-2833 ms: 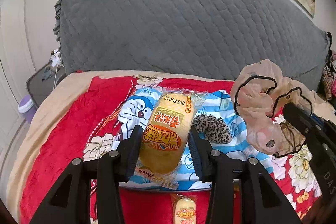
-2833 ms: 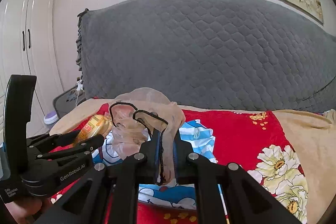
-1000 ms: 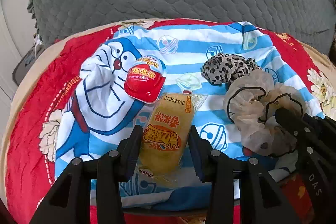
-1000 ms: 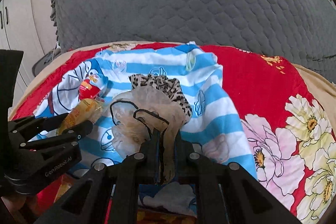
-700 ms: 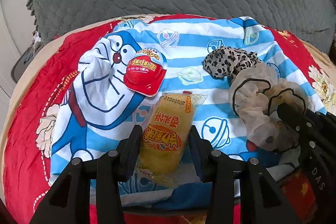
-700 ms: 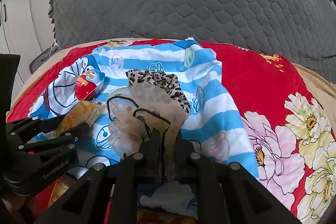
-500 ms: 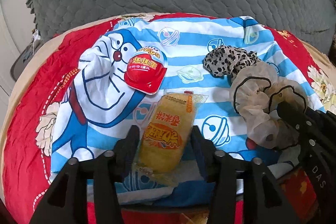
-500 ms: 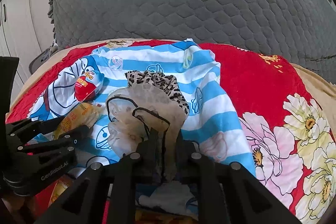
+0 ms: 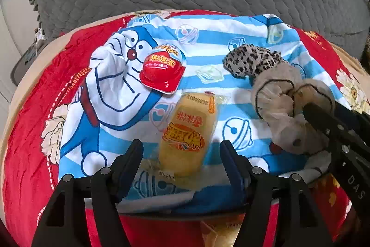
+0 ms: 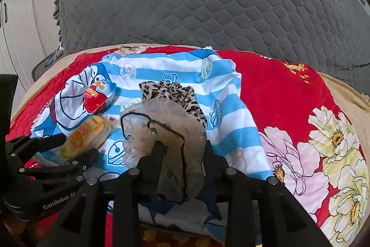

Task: Organize objects
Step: 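Lower the snack cake onto the shirt while the right tool lowers the scrunchie beside it, then open the left tool to release the cake while the right tool releases the scrunchie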

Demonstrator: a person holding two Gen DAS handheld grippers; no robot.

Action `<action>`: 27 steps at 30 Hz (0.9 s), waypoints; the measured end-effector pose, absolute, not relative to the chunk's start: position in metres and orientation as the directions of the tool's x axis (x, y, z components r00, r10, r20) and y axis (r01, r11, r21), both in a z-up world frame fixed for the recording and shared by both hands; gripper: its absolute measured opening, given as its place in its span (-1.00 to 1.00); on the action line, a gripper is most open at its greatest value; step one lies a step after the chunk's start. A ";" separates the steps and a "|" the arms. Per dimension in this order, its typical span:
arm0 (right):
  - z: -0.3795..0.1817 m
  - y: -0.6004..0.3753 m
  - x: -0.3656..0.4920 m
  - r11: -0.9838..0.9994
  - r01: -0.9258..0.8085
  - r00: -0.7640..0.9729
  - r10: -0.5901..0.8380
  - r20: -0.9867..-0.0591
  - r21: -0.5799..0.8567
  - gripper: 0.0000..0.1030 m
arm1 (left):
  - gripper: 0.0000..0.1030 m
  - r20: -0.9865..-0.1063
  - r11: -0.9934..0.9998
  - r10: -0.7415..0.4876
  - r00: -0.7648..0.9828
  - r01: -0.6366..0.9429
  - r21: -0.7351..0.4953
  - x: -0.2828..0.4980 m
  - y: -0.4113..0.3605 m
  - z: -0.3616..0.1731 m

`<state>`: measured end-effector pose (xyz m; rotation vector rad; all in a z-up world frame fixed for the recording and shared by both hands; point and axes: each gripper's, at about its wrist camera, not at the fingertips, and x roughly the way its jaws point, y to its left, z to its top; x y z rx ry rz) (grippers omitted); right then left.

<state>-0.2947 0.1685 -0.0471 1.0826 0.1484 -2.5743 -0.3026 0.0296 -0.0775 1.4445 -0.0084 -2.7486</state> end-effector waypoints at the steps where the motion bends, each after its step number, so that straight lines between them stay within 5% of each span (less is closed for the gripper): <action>1: -0.046 0.168 -0.294 -0.935 0.352 -0.651 -0.271 -0.709 0.035 -0.29 | 0.37 -0.822 -0.999 -0.035 -0.568 0.027 0.025 -0.301 0.030 -0.077; 27: 0.009 0.174 -0.255 -0.934 0.358 -0.685 -0.276 -0.674 0.019 0.10 | 0.48 -0.811 -0.999 -0.008 -0.585 0.045 -0.022 -0.260 0.026 -0.035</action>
